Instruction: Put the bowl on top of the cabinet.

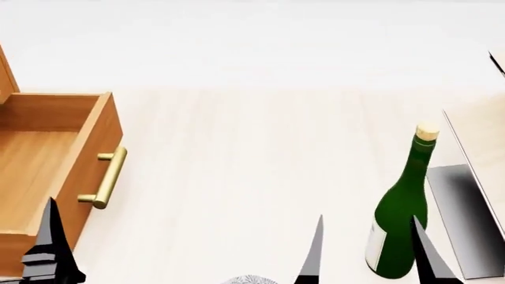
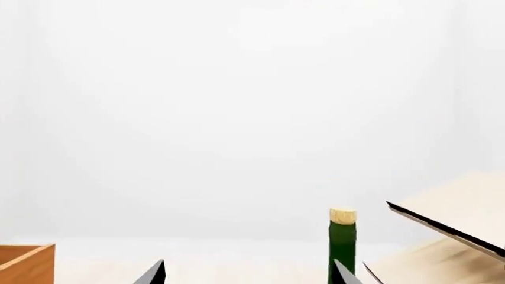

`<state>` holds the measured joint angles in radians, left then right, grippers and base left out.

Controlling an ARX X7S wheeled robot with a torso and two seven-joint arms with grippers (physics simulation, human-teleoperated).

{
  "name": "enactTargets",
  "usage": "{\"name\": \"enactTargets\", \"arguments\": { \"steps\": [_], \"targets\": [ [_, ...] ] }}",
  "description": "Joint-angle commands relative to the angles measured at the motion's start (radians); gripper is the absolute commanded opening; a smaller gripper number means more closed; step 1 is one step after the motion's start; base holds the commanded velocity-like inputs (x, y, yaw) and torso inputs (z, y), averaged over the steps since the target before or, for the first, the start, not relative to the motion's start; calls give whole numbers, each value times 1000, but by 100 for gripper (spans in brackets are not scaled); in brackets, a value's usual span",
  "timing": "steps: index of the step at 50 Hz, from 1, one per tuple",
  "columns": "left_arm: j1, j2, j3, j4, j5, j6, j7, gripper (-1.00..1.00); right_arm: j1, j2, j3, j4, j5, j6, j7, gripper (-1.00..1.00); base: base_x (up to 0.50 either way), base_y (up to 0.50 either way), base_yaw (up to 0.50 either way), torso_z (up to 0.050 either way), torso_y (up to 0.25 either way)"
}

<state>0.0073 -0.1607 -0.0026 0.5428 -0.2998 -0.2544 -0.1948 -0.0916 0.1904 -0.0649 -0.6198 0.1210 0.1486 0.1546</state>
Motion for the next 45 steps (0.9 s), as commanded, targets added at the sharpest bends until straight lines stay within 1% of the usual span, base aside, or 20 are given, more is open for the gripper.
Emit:
{"name": "enactTargets", "arguments": {
  "steps": [1, 20, 24, 26, 34, 45],
  "targets": [
    [2, -13, -2, 21, -15, -1, -10, 100, -17, 16, 6, -43, 9, -5, 9, 100, 500, 0, 0, 0, 18],
    [5, -23, 9, 10, -13, 29, -19, 100, -27, 29, 14, -58, 22, -22, 24, 100, 500, 0, 0, 0, 0],
    [7, -31, 13, 17, -29, 30, -8, 100, -32, 24, 11, -42, 11, -56, 31, 100, 500, 0, 0, 0, 0],
    [19, -32, 2, 15, -68, 65, 25, 100, -36, 25, 2, -41, -5, -61, 34, 100, 424, 0, 0, 40, 0],
    [16, -36, 1, 10, -76, 54, 12, 100, -42, 26, -1, -41, -10, -81, 44, 100, 226, 0, 0, 50, 0],
    [16, -43, 0, 11, -93, 49, 4, 100, -45, 32, -5, -41, -9, -93, 51, 100, 39, 0, 0, 50, 0]
  ]
}}
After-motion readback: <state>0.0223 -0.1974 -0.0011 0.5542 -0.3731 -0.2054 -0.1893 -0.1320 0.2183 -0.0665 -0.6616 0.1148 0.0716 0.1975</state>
